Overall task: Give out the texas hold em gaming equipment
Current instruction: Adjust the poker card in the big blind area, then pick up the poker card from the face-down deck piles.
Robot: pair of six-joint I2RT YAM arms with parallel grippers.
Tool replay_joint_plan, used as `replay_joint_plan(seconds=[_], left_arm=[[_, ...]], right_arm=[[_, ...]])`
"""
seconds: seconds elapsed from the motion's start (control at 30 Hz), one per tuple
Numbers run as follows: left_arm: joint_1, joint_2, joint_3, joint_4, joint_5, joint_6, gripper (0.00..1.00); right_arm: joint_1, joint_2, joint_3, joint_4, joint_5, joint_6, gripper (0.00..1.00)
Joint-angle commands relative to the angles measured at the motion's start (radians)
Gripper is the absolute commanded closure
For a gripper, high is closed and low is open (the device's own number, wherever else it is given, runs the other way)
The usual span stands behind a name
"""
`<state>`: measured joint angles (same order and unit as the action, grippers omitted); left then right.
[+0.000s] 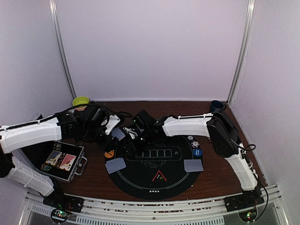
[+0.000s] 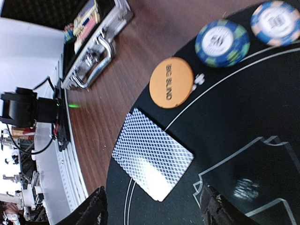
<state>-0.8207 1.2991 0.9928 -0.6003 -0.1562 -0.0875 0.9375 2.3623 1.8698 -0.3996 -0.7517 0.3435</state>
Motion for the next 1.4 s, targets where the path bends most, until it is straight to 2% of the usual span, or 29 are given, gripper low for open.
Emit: replay_joint_plan(seconds=[0.0, 0.27, 0.43, 0.57, 0.73, 0.8, 1.13, 1.37], left_arm=[[0.005, 0.003, 0.024, 0.042, 0.021, 0.021, 0.36], [-0.005, 0.062, 0.066, 0.056, 0.078, 0.037, 0.36], [-0.038, 0.119, 0.102, 0.074, 0.116, 0.054, 0.36], [-0.065, 0.166, 0.134, 0.084, 0.138, 0.075, 0.36], [-0.078, 0.205, 0.135, 0.118, 0.17, 0.089, 0.36], [-0.077, 0.206, 0.123, 0.135, 0.175, 0.091, 0.36], [-0.077, 0.191, 0.087, 0.172, 0.211, 0.092, 0.36], [-0.077, 0.188, 0.081, 0.176, 0.216, 0.091, 0.36]], right_arm=[[-0.056, -0.113, -0.052, 0.025, -0.033, -0.018, 0.3], [-0.199, -0.185, -0.132, -0.055, -0.063, -0.132, 0.29], [-0.292, -0.276, -0.228, 0.043, -0.154, -0.065, 0.29], [-0.333, -0.348, -0.303, 0.195, -0.298, 0.075, 0.29], [-0.318, -0.421, -0.438, 0.505, -0.403, 0.285, 0.29], [-0.305, -0.432, -0.468, 0.557, -0.403, 0.318, 0.29], [-0.228, -0.347, -0.424, 0.576, -0.401, 0.384, 0.31], [-0.2, -0.32, -0.376, 0.458, -0.369, 0.298, 0.32]])
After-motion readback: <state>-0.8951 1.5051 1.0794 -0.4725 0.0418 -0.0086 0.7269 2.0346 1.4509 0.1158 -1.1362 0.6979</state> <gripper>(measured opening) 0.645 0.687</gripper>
